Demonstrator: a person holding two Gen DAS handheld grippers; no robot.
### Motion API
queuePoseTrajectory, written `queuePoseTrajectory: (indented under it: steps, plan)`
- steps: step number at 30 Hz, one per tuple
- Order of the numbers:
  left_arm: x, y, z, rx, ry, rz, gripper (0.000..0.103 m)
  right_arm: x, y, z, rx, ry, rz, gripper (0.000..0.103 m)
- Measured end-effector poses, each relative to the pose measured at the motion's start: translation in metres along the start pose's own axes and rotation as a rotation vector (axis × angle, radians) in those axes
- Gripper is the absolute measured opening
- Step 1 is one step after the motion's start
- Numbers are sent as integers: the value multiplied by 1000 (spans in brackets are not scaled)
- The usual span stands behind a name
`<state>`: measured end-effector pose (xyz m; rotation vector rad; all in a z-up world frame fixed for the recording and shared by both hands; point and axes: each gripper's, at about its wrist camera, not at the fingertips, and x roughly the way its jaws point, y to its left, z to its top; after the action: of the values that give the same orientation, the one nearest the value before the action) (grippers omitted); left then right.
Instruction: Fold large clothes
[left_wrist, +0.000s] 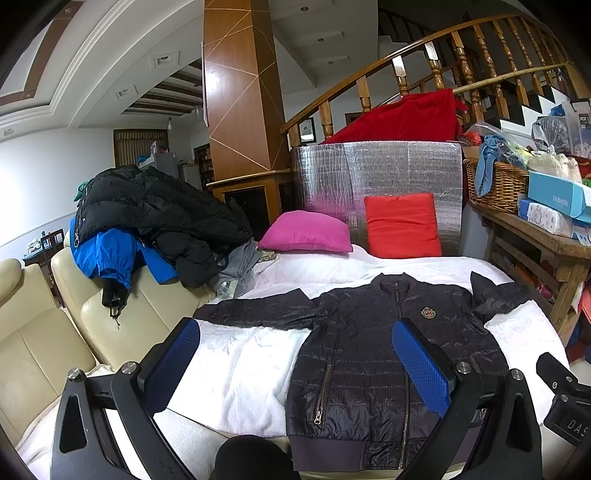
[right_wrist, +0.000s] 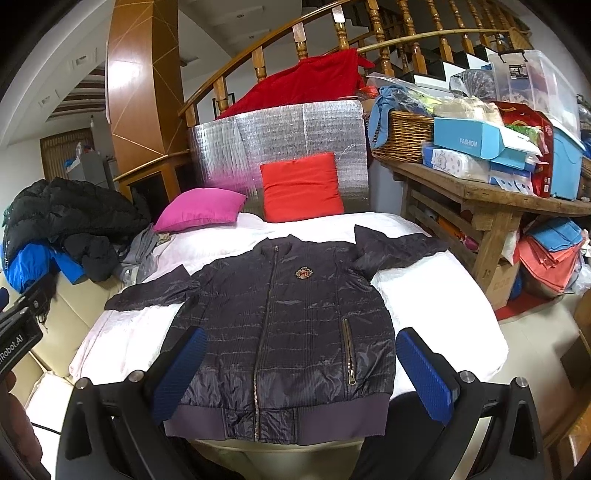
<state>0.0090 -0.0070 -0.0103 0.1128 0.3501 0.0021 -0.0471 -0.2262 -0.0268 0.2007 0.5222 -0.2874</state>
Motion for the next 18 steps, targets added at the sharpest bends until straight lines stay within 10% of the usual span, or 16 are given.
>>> queuePoseTrajectory:
  steps: [18]
  plan:
    - [3,-4,-3,8,8,-9,103,5,6,-4,-21,12,-17,103]
